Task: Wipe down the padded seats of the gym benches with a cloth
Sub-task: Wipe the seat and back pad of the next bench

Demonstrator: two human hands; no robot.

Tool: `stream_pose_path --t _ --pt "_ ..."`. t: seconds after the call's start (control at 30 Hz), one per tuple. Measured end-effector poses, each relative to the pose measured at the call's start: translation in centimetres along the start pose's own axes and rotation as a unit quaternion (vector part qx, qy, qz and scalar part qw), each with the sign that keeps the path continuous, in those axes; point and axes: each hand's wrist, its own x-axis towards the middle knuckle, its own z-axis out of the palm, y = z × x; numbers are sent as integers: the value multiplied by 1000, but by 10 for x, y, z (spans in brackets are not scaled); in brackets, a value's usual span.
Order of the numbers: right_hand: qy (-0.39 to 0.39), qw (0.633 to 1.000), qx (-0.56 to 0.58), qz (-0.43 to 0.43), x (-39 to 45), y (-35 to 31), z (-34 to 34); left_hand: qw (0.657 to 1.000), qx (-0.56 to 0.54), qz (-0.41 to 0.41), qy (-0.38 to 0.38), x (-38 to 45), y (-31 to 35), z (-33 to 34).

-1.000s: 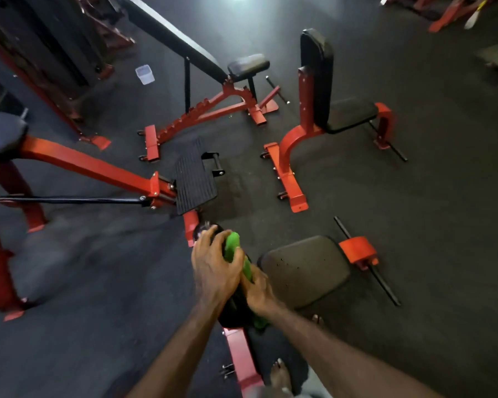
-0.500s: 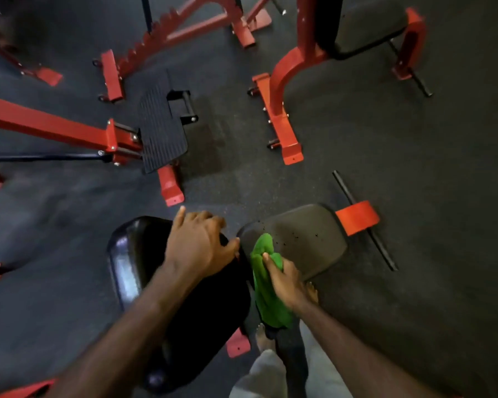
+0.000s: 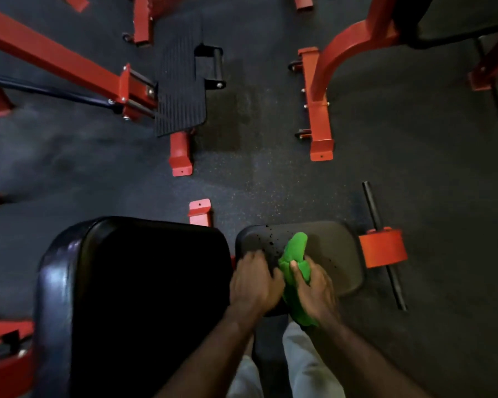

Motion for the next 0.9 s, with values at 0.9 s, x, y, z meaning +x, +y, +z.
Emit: stream_pose_path --t 0.9 --pt "-60 795 -411 -442 116 65 67 877 -355 -137 293 112 -60 169"
